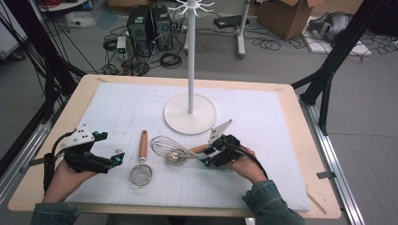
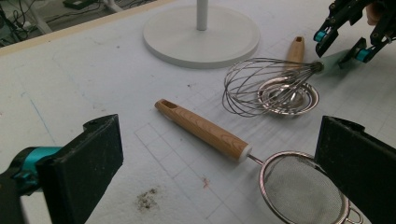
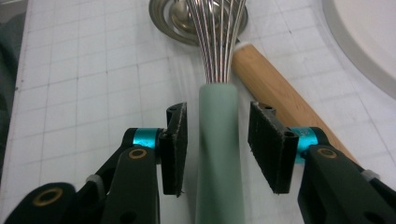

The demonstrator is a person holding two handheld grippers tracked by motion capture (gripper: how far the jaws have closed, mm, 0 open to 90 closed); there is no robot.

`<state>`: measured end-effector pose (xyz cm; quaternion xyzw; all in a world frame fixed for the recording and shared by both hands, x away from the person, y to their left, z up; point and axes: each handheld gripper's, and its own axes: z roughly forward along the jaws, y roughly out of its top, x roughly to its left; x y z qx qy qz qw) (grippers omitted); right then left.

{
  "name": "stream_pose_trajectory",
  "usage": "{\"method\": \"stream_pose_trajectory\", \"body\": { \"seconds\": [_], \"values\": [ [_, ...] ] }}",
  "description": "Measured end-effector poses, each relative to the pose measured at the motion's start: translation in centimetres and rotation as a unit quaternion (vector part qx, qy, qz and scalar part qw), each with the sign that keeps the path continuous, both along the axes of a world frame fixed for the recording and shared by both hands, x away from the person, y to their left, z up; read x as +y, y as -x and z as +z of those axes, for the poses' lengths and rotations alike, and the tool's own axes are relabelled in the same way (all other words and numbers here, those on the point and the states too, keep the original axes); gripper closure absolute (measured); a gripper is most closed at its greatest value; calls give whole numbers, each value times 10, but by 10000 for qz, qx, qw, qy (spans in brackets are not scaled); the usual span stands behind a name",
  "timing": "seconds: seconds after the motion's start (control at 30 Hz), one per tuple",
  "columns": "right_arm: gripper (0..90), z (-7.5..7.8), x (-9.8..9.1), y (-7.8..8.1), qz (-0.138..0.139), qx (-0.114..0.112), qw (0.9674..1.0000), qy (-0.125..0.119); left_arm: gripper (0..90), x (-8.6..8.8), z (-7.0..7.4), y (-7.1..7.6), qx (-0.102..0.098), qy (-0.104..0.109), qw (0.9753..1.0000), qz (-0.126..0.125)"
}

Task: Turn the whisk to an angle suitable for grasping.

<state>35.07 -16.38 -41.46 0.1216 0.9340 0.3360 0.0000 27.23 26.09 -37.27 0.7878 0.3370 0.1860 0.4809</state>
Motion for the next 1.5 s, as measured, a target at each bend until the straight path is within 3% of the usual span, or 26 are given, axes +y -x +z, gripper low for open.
{"method": "stream_pose_trajectory", "body": {
  "seconds": [0.2,0.7,1.17,1.5],
  "values": [
    [506,0,-19,4,-217,45,9990,-395,18,-2,-1,0,9,-26,10000,-73],
    [388,5,-42,16,-523,30,9951,-843,17,-1,-3,-2,-4,-12,9999,-150],
    [321,5,-61,27,-781,-43,9918,-1014,18,-1,-3,-1,-25,-21,9998,-219],
    [314,4,-69,33,-795,-122,9922,-951,17,-2,-1,0,-39,-14,9997,-246]
  ]
}}
